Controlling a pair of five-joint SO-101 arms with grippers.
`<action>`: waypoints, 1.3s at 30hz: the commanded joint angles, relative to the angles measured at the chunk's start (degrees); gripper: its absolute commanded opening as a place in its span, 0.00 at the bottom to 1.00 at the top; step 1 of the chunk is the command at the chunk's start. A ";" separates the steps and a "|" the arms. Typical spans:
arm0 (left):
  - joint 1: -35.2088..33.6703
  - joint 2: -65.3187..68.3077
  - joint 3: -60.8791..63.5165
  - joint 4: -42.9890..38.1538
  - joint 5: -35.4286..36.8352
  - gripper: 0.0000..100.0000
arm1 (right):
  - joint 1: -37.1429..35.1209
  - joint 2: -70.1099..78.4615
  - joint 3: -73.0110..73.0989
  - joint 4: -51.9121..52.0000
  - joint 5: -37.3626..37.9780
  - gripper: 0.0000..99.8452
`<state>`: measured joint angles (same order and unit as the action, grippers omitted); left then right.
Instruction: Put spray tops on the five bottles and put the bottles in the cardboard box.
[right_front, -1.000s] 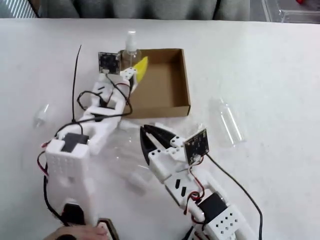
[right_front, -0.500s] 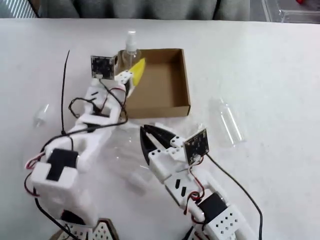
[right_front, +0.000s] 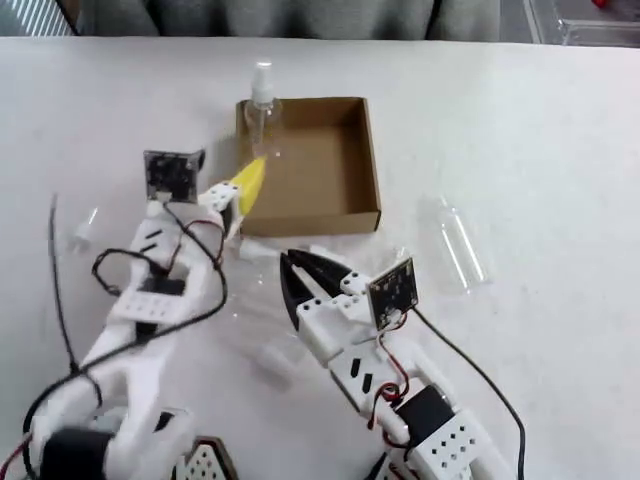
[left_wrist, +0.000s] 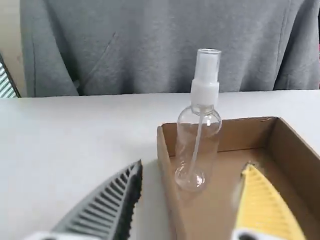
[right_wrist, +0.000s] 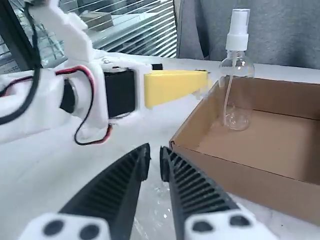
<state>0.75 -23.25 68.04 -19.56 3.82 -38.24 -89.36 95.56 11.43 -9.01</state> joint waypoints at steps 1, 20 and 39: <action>-3.91 -18.59 0.97 17.67 -0.26 0.29 | 0.75 -0.57 0.53 -0.84 0.70 0.01; -5.93 -51.74 -2.64 76.57 8.53 0.29 | -1.54 -0.57 1.14 6.29 10.29 0.01; -7.69 -48.31 -3.78 81.32 18.02 0.29 | -4.97 8.66 -11.25 26.86 13.98 0.01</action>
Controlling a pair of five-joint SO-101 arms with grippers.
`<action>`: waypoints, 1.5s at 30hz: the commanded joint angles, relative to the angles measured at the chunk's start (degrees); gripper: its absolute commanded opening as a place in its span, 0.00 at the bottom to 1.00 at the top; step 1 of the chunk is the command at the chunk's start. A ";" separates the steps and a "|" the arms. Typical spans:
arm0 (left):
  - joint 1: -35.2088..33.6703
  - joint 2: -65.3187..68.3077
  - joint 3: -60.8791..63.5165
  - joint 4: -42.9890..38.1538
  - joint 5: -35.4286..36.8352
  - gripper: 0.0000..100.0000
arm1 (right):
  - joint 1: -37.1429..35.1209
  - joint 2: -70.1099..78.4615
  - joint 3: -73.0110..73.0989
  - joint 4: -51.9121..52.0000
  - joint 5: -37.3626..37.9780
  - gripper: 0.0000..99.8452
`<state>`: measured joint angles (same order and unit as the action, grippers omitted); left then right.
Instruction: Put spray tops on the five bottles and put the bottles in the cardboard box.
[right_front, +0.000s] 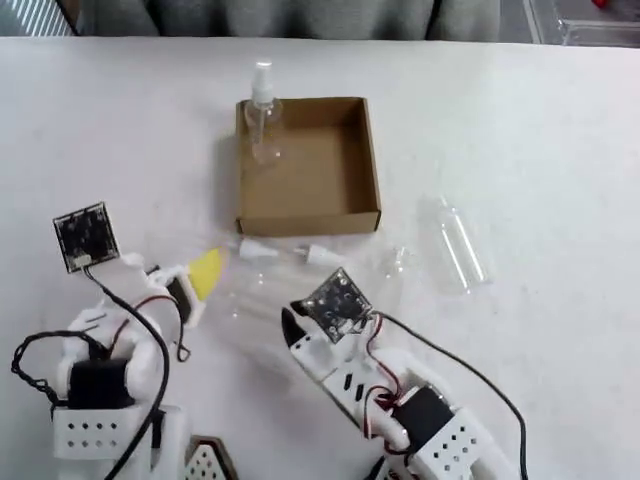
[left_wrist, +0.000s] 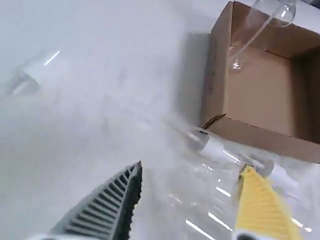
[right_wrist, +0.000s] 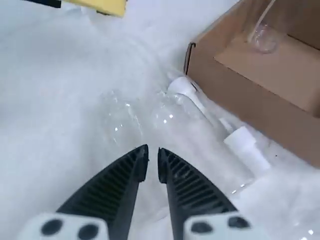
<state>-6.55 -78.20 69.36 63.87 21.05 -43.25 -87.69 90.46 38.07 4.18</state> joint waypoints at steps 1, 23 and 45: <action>-0.40 8.92 -6.15 -2.11 0.88 0.29 | 1.10 10.24 -7.65 -0.04 0.79 0.01; -4.26 41.80 -21.27 -1.76 11.96 0.29 | 14.37 44.88 -38.15 30.20 18.02 0.01; -15.25 50.68 -25.23 -3.69 16.88 0.29 | 2.77 65.89 -37.63 9.89 10.55 0.01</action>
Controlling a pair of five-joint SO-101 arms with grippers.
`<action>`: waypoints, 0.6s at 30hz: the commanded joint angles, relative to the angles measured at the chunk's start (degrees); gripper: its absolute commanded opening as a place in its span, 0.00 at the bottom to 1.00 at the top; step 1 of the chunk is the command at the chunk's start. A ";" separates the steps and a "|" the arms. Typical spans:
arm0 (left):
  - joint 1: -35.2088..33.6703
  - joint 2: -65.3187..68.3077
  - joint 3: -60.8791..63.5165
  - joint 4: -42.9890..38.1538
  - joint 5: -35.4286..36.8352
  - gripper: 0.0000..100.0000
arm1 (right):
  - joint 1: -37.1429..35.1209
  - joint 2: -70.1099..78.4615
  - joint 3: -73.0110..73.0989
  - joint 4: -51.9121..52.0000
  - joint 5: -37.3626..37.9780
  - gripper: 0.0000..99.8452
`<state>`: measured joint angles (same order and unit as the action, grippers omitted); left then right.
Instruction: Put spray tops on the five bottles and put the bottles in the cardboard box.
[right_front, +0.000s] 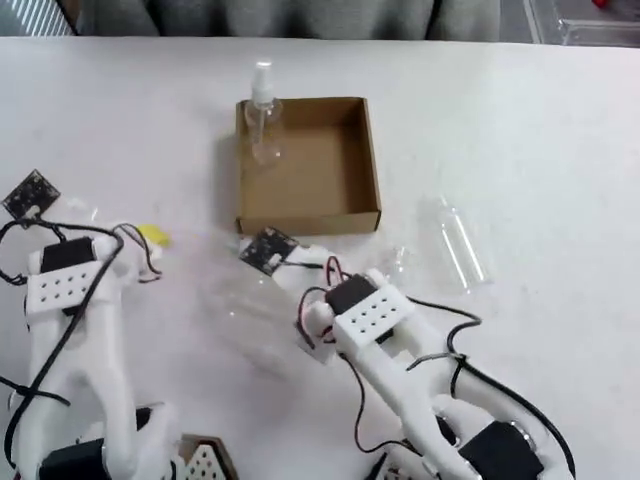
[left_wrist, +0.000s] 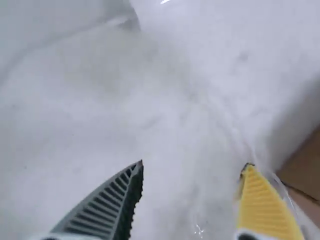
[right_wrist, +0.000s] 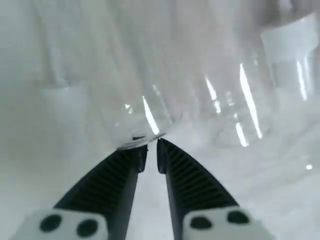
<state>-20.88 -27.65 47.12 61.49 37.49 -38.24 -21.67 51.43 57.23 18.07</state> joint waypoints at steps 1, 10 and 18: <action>-0.92 0.13 -2.99 -1.32 0.44 0.29 | -2.86 -0.13 2.29 -11.91 -4.66 0.01; -0.75 0.13 -3.25 0.18 0.35 0.29 | -11.82 -0.04 4.92 -29.14 -17.05 0.02; -0.57 -0.13 -3.16 0.26 0.35 0.29 | -11.56 4.70 10.99 -46.73 -20.48 0.02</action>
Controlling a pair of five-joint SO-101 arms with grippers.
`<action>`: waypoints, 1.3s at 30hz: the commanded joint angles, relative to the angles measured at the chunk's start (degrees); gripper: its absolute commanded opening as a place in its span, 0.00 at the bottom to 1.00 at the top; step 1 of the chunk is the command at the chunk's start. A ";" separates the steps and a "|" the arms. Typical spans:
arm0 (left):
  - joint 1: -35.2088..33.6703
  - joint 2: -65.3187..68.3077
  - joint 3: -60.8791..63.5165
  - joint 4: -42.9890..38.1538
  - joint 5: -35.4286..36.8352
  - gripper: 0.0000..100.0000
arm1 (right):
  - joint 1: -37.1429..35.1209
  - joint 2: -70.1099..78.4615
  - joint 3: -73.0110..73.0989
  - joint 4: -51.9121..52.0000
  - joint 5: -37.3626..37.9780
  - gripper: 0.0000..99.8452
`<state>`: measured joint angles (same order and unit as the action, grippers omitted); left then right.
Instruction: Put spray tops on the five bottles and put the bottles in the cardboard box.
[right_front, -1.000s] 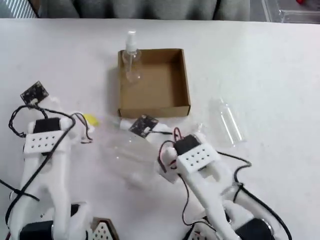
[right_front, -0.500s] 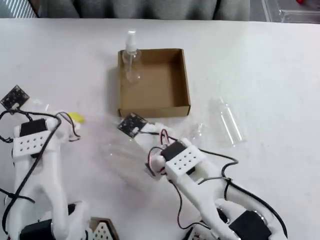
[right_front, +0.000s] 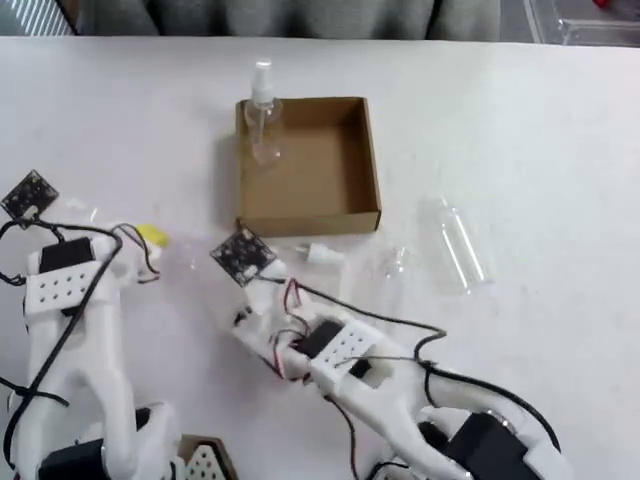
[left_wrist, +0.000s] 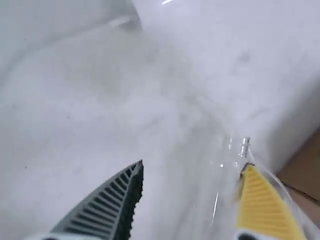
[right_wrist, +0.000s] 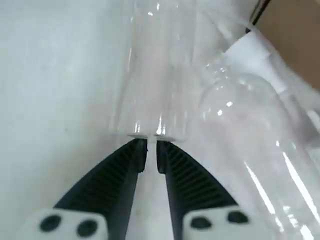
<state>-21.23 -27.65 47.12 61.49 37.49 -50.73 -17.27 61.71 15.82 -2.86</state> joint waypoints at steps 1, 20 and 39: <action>-0.22 -0.13 -3.25 0.44 0.35 0.29 | 1.63 0.13 0.88 -5.05 1.41 0.02; 15.25 9.01 -5.54 6.33 -0.35 0.30 | 6.02 -14.81 2.02 10.59 9.32 0.02; 14.55 17.19 -5.98 -5.89 8.44 0.29 | 6.11 -15.34 3.08 11.91 9.32 0.02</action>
<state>-7.08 -10.33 42.37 57.01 45.32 -45.27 -30.29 65.05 26.55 5.67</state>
